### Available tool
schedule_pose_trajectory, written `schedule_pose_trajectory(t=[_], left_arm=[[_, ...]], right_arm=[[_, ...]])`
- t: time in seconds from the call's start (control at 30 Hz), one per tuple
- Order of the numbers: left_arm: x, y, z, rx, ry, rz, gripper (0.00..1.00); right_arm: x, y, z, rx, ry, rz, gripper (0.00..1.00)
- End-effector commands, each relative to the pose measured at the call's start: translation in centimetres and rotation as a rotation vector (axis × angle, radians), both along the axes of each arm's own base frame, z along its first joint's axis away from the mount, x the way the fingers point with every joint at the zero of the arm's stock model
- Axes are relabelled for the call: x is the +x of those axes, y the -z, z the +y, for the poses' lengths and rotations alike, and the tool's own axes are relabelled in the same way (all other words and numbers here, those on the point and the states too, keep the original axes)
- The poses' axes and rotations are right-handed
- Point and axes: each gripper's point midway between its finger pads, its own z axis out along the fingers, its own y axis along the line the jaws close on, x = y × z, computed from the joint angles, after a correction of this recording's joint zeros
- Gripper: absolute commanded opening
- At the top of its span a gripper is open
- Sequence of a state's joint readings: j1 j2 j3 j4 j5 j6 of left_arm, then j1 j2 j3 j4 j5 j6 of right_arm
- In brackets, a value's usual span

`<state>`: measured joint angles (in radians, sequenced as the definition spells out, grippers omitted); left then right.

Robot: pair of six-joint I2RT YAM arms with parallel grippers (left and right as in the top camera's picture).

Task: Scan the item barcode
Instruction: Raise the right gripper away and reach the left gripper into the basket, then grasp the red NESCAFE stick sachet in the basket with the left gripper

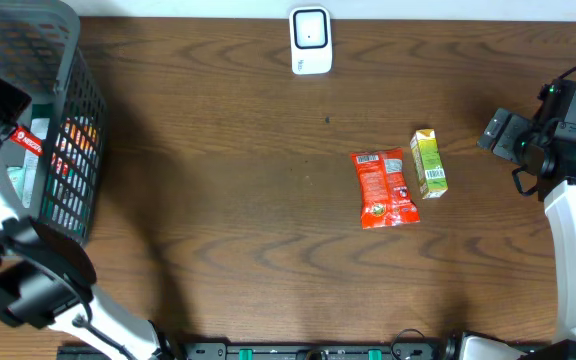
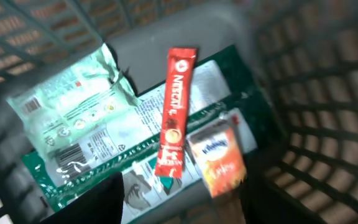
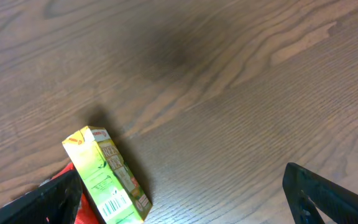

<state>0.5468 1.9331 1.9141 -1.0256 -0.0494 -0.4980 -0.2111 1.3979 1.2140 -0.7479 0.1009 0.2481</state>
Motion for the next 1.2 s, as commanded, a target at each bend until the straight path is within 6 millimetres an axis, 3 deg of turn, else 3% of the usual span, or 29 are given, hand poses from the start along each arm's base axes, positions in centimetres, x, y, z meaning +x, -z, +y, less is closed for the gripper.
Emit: schedule_pose_trajectory(t=[0.0, 0.13, 0.23, 0.5, 1.17], left_arm=[[0.3, 2.7, 0.7, -0.049, -0.037, 0.027, 0.61], [0.7, 5.7, 0.9, -0.079, -0.036, 0.078, 0.61], [1.6, 9.1, 1.5, -0.098, -0.037, 0.109, 0.61], [1.7, 13.5, 1.5, -0.138, -0.038, 0.176, 0.55], [0.4, 16.4, 0.7, -0.162, -0.039, 0.224, 0.45]], right_arm=[[-0.1, 0.0, -0.1, 0.0, 0.002, 0.003, 0.99], [-0.1, 0.0, -0.1, 0.0, 0.002, 0.003, 0.99], [-0.1, 0.0, -0.1, 0.0, 0.001, 0.002, 0.99], [-0.1, 0.0, -0.1, 0.0, 0.001, 0.003, 0.99], [-0.1, 0.0, -0.1, 0.0, 0.001, 0.003, 0.99]])
